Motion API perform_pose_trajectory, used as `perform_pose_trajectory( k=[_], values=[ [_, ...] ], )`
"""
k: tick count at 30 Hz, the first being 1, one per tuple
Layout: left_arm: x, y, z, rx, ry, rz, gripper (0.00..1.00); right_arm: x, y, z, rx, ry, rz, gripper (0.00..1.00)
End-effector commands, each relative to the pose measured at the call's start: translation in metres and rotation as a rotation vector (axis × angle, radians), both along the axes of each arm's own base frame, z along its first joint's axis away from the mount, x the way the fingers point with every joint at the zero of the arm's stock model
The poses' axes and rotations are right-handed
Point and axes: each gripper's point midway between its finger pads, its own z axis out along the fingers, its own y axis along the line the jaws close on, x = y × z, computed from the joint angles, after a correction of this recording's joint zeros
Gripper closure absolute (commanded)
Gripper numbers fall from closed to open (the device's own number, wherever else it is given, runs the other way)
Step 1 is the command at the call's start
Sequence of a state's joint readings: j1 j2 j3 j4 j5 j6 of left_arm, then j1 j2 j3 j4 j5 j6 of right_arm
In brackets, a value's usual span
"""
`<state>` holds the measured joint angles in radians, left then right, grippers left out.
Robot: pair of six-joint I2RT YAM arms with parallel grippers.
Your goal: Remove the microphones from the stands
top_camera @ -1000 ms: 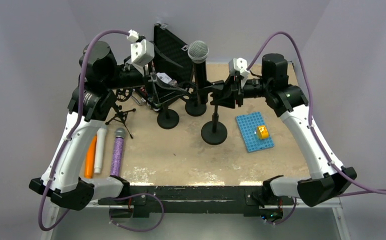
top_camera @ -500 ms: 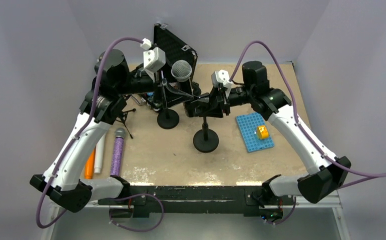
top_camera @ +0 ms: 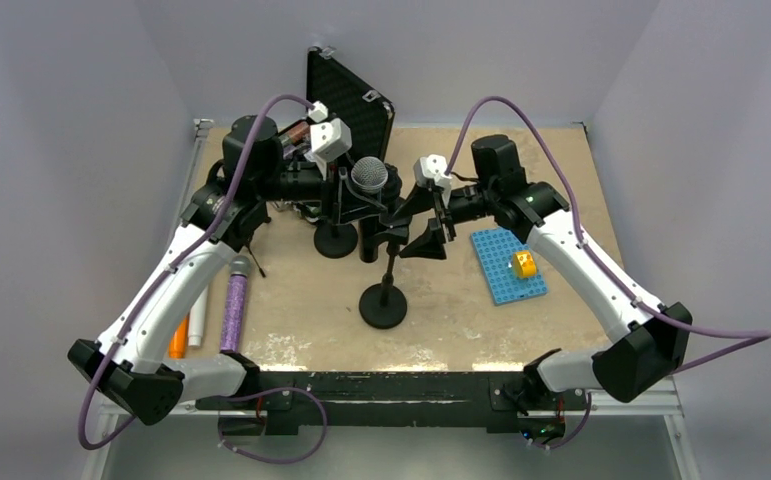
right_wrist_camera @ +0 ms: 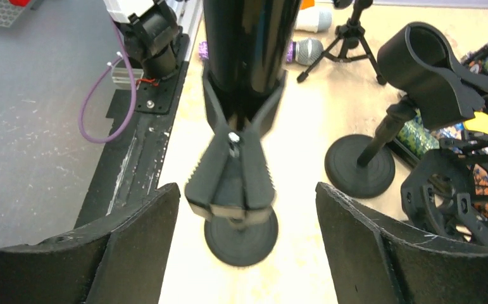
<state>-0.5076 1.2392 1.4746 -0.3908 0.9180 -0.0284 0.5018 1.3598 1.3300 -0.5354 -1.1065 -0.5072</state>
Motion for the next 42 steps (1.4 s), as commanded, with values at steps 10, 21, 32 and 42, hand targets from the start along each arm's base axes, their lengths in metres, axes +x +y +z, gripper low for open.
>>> perform_pose_trajectory(
  k=[10, 21, 32, 42],
  values=[
    [-0.009, 0.003, 0.009, -0.042, -0.09, -0.004, 1.0, -0.008, -0.006, 0.023, -0.016, 0.016, -0.008, 0.23],
    [-0.013, 0.004, 0.009, -0.055, -0.093, -0.005, 1.0, -0.008, 0.008, 0.021, 0.006, 0.062, -0.011, 0.34],
    [-0.017, 0.005, 0.01, -0.056, -0.094, -0.011, 1.0, -0.012, 0.013, 0.012, -0.006, 0.011, 0.044, 0.58],
    [-0.021, 0.007, 0.009, -0.044, -0.101, -0.016, 1.0, -0.015, 0.007, 0.004, -0.03, -0.043, 0.047, 1.0]
  ],
)
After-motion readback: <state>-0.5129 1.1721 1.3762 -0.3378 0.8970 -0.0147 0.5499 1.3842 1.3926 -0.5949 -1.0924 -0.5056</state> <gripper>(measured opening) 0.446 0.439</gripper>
